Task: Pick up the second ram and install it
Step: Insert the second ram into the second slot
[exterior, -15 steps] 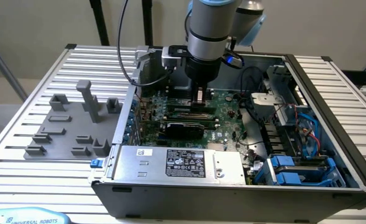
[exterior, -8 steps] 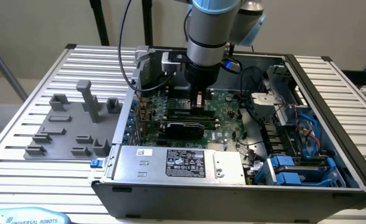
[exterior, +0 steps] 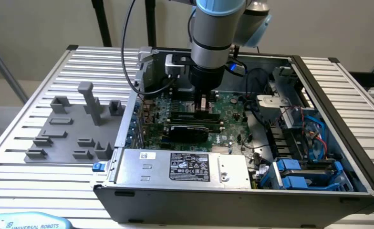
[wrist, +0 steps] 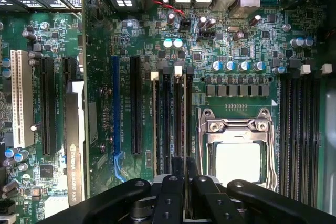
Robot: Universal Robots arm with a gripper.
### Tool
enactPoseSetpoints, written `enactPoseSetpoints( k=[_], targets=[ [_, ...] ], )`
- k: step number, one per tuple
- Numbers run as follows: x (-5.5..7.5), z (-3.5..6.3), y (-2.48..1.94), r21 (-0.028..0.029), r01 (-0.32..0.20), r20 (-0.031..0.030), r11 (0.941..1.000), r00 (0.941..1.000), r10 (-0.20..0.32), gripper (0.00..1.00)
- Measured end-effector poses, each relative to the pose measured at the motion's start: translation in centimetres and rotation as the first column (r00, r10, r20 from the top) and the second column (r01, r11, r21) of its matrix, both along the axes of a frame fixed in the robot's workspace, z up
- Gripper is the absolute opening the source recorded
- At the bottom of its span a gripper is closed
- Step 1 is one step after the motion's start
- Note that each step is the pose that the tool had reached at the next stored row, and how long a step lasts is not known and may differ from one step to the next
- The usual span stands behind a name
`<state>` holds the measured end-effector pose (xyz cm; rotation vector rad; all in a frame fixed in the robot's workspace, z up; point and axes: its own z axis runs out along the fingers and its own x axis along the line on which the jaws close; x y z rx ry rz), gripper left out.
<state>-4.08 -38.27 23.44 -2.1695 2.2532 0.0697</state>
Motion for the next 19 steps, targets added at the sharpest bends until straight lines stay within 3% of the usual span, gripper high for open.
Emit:
enactPoseSetpoints(
  k=[11, 15, 19],
  targets=[
    [0.16, -0.16, -0.31, -0.004, -0.002, 0.0002, 1.0, 1.0, 0.002, 0.13],
    [0.16, -0.41, -0.31, -0.0043, -0.002, 0.0048, 1.0, 1.0, 0.002, 0.13],
    [0.16, -0.44, -0.31, -0.0043, -0.002, 0.0057, 1.0, 1.0, 0.002, 0.13]
  ],
)
